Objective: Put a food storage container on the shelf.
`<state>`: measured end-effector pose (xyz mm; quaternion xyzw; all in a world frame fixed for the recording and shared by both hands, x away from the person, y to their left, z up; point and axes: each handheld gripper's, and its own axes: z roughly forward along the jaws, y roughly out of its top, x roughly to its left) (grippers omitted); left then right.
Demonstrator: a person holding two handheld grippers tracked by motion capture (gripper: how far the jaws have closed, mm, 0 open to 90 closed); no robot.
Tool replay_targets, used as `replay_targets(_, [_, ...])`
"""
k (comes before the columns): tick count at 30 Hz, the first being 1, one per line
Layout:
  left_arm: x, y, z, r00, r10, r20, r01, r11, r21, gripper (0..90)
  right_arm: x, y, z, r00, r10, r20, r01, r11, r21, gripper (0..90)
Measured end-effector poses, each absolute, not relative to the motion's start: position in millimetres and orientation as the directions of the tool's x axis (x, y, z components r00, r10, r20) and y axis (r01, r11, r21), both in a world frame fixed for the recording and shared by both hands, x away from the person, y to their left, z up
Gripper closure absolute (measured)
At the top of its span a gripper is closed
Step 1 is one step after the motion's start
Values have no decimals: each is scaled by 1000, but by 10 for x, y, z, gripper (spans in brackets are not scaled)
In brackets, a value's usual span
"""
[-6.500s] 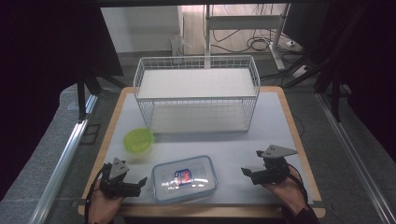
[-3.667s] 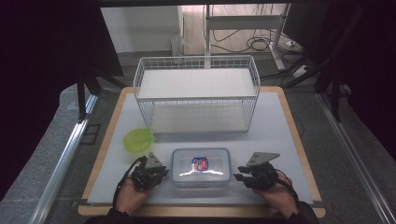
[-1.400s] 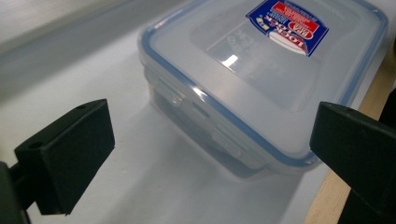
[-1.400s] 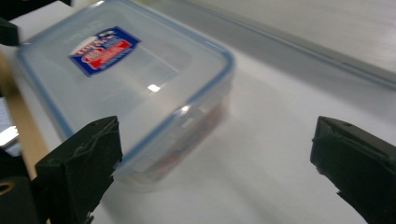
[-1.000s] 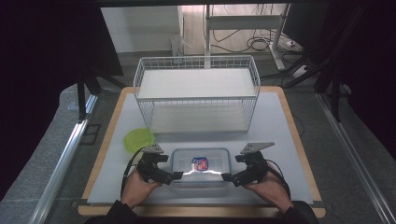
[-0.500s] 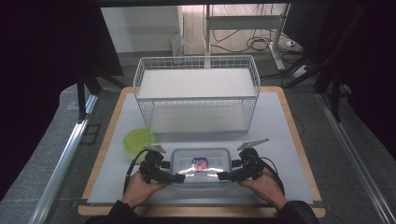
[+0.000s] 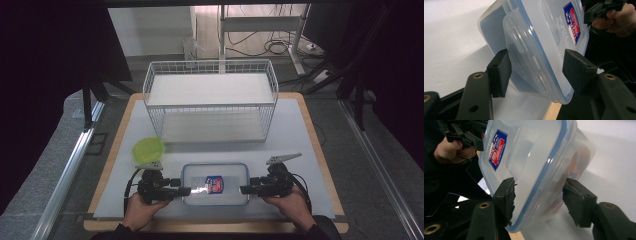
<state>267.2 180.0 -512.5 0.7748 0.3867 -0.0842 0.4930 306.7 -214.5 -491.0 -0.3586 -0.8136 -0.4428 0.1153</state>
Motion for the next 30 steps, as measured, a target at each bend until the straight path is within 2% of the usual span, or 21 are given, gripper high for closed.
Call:
replay_targets(1, [2665,1800,-5122,690,514,-510,679,-214,702,427,3083,-2127,-4941,-708,479,518,696,350,627,342])
replay_targets(4, [2636,1816,-5126,695,507,-511,672,-206,711,448,3097,-2134,-4970,-692,467,551,716,342,609,328])
replay_targets(6, [2616,1828,-5135,697,504,-510,670,-204,714,449,3084,-2140,-4967,-677,473,564,728,324,604,379])
replay_targets(7, [2614,1833,-5143,693,504,-516,674,-199,712,448,3071,-2152,-4947,-687,477,548,717,321,619,440])
replay_targets(8, [2614,1833,-5143,693,504,-516,674,-199,712,448,3071,-2152,-4947,-687,477,548,717,321,619,440])
replay_targets(9, [2615,1838,-5153,689,502,-523,677,-190,711,448,3033,-2169,-4907,-698,489,522,699,309,645,479])
replay_targets(24, [2614,1810,-5133,635,533,-559,717,-138,683,460,3042,-2188,-4946,-652,494,575,743,268,613,489])
replay_targets(30, [2608,1773,-5087,600,566,-565,724,-85,684,486,3002,-2212,-4921,-619,512,596,765,220,606,546])
